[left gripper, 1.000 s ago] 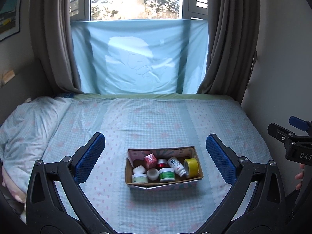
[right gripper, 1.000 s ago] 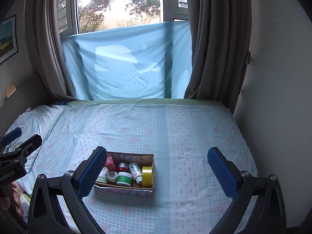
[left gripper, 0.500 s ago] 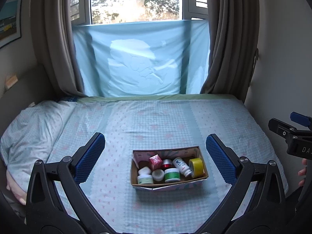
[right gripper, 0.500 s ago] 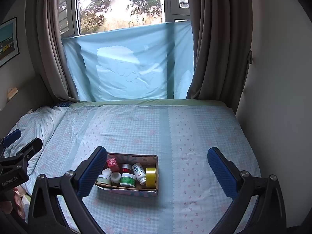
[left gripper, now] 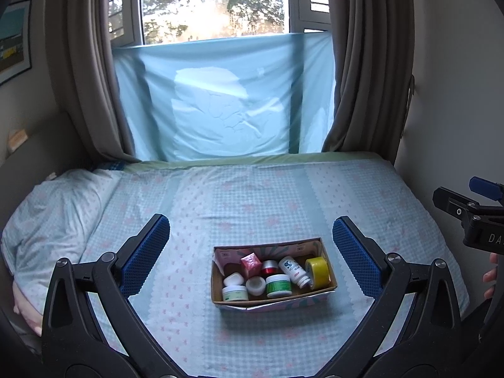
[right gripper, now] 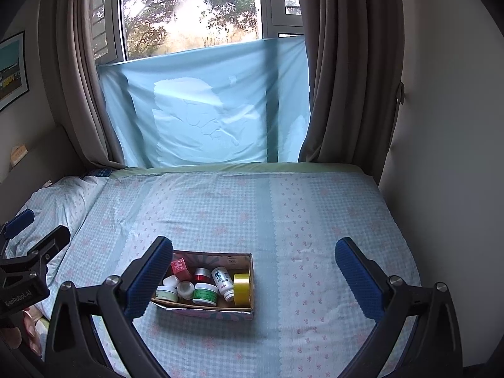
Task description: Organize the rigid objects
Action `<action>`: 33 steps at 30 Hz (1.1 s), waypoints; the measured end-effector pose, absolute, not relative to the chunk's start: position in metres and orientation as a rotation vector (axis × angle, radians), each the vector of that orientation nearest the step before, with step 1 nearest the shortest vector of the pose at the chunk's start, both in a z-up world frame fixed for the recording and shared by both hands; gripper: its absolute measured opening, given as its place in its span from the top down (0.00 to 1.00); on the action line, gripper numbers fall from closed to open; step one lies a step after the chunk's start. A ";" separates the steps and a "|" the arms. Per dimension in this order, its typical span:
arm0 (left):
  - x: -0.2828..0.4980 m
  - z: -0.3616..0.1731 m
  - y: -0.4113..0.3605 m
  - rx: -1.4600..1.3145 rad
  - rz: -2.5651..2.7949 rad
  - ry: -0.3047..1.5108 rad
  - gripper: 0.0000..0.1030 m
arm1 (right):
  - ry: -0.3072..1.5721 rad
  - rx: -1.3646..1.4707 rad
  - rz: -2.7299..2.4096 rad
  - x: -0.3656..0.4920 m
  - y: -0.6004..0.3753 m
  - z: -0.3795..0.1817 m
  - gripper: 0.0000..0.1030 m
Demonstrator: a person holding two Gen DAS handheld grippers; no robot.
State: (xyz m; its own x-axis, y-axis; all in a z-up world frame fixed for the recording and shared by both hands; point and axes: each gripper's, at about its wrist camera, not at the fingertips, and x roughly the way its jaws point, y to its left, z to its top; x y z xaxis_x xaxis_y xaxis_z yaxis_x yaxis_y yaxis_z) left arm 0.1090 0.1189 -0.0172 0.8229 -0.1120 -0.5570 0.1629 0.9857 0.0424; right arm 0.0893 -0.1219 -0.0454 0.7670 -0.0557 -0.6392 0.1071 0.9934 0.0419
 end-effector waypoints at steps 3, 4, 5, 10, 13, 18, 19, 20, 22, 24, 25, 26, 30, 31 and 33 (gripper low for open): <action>0.108 -0.018 0.119 0.091 -0.147 0.586 0.00 | 0.693 0.077 -0.091 0.090 -0.122 -0.046 0.00; 0.108 -0.017 0.118 0.092 -0.147 0.586 0.00 | 0.693 0.078 -0.092 0.090 -0.122 -0.046 0.00; 0.108 -0.017 0.118 0.092 -0.146 0.586 0.00 | 0.694 0.079 -0.093 0.090 -0.123 -0.046 0.00; 0.108 -0.018 0.117 0.093 -0.146 0.586 0.00 | 0.694 0.078 -0.094 0.090 -0.123 -0.046 0.00; 0.108 -0.018 0.117 0.093 -0.148 0.586 0.00 | 0.693 0.079 -0.096 0.090 -0.123 -0.046 0.00; 0.108 -0.018 0.117 0.094 -0.147 0.586 0.00 | 0.692 0.082 -0.099 0.090 -0.124 -0.046 0.00; 0.108 -0.018 0.117 0.093 -0.148 0.586 0.00 | 0.691 0.082 -0.101 0.090 -0.124 -0.046 0.00; 0.108 -0.018 0.117 0.094 -0.148 0.586 0.00 | 0.690 0.083 -0.101 0.090 -0.125 -0.046 0.00; 0.108 -0.018 0.117 0.095 -0.147 0.585 0.00 | 0.690 0.082 -0.102 0.090 -0.125 -0.046 0.00; 0.108 -0.018 0.117 0.096 -0.146 0.584 0.00 | 0.691 0.082 -0.102 0.090 -0.125 -0.046 0.00; 0.108 -0.018 0.117 0.096 -0.147 0.584 0.00 | 0.691 0.083 -0.101 0.090 -0.125 -0.046 0.00; 0.108 -0.017 0.117 0.095 -0.151 0.582 0.00 | 0.690 0.082 -0.102 0.090 -0.125 -0.046 0.00; 0.105 -0.015 0.117 0.102 -0.153 0.565 0.00 | 0.689 0.082 -0.103 0.090 -0.125 -0.046 0.00; 0.105 -0.015 0.116 0.104 -0.153 0.559 0.00 | 0.687 0.081 -0.105 0.090 -0.125 -0.046 0.00; 0.103 -0.014 0.115 0.111 -0.139 0.547 0.00 | 0.686 0.082 -0.105 0.091 -0.126 -0.045 0.00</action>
State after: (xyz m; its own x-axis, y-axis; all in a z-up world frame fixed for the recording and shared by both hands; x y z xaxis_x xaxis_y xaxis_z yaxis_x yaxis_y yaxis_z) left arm 0.1035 0.1153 -0.0145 0.8450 -0.1022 -0.5249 0.1613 0.9845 0.0681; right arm 0.0906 -0.1256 -0.0452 0.7690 -0.0699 -0.6354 0.1238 0.9915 0.0408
